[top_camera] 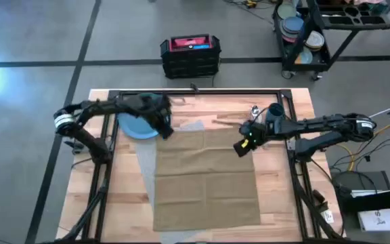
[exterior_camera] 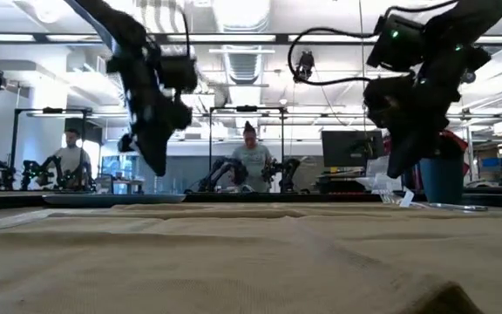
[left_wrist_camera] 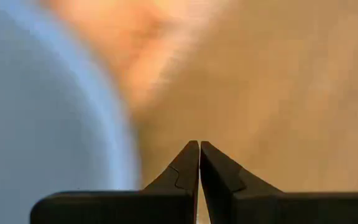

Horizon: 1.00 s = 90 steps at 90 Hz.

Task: Set table place
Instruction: Fold the brown table napkin

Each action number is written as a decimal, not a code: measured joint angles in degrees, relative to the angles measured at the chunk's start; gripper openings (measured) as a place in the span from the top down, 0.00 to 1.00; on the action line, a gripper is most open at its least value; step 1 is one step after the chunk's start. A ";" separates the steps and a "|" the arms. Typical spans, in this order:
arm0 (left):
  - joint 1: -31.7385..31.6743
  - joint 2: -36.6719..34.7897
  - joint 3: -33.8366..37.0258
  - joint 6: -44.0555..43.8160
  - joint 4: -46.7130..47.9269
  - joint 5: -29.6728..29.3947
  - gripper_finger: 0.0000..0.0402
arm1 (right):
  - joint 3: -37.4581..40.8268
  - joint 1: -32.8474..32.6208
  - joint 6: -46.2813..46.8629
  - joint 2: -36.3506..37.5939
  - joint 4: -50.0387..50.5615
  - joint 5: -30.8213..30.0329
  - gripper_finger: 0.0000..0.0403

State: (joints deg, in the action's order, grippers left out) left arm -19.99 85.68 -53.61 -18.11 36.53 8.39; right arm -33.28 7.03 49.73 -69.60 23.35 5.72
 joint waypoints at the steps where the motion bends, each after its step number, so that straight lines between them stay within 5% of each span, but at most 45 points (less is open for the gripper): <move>1: 0.99 -0.05 0.25 -0.33 -0.56 -0.15 1.00 | 0.13 -0.35 0.19 0.00 0.01 -0.13 1.00; 26: 18.20 5.20 5.13 -11.92 -10.29 -6.00 1.00 | 4.82 -6.97 7.22 -1.03 -1.44 -1.23 1.00; 50: 21.83 11.35 4.46 -15.85 -14.34 -2.52 1.00 | 7.69 -14.88 15.26 -0.99 -2.01 -0.88 1.00; 90: 24.88 7.23 4.79 -19.38 -14.43 3.20 1.00 | 6.16 -31.10 32.11 0.38 -0.52 -5.05 1.00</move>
State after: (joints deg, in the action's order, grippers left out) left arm 4.89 92.90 -48.82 -37.49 22.09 11.59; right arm -27.12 -24.07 81.85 -69.22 22.83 0.67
